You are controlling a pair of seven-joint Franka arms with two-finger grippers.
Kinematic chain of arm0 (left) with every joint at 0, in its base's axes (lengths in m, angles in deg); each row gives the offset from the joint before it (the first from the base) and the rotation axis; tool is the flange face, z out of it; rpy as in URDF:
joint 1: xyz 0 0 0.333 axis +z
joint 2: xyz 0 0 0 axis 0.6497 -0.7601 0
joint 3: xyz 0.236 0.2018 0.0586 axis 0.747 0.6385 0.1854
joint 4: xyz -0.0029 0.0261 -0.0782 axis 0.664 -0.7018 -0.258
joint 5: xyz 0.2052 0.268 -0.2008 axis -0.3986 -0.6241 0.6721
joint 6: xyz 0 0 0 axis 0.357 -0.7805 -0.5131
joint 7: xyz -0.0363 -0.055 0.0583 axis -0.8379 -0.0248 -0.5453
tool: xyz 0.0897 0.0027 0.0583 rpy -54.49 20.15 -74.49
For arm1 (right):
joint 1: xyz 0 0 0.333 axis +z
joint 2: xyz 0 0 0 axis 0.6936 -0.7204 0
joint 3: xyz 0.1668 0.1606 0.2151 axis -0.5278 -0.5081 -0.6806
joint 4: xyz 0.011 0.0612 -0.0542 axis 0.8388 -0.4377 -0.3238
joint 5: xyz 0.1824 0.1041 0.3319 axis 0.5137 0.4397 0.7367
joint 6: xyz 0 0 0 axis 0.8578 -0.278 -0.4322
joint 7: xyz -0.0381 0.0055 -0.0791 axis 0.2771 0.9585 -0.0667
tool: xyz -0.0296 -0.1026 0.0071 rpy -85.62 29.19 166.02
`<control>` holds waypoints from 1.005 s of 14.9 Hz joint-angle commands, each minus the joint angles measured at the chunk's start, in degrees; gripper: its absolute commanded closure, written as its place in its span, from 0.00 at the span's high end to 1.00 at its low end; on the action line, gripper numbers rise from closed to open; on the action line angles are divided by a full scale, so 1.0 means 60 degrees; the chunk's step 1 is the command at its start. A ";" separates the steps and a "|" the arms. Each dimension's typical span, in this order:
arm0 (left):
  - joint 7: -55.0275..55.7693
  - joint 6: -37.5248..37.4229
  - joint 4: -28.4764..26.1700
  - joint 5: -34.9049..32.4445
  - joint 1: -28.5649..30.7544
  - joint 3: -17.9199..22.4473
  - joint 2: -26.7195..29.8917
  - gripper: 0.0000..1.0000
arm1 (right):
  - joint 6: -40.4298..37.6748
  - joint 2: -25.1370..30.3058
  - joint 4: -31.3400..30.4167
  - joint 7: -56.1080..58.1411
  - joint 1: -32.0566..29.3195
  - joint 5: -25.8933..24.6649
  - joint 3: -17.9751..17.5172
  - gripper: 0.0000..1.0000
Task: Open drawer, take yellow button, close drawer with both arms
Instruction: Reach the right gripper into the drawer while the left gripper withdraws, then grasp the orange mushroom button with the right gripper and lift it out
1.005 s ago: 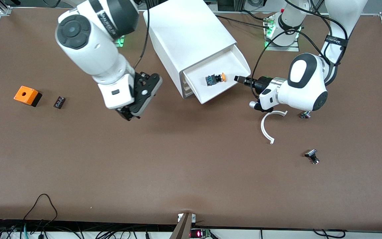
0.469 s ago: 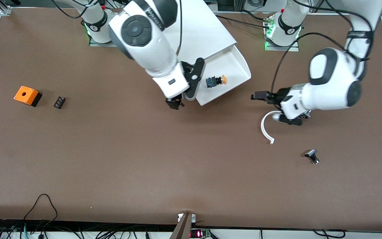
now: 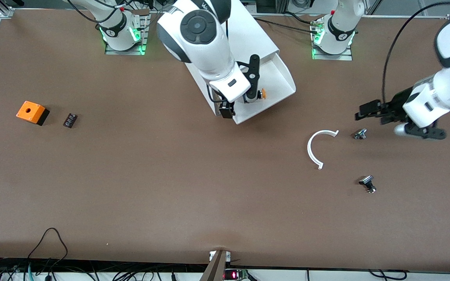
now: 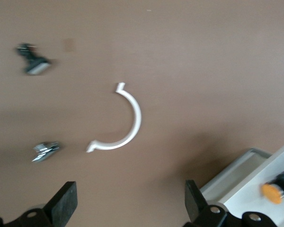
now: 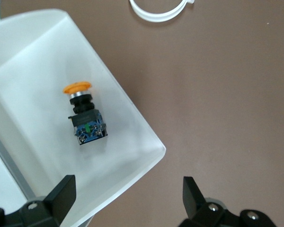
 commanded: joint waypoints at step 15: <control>0.1456 -0.1337 0.0544 -0.2153 -0.0264 0.0275 0.0613 1.00 | 0.0536 -0.1387 0.0382 -0.0073 0.1479 -0.1333 0.0038 1.00</control>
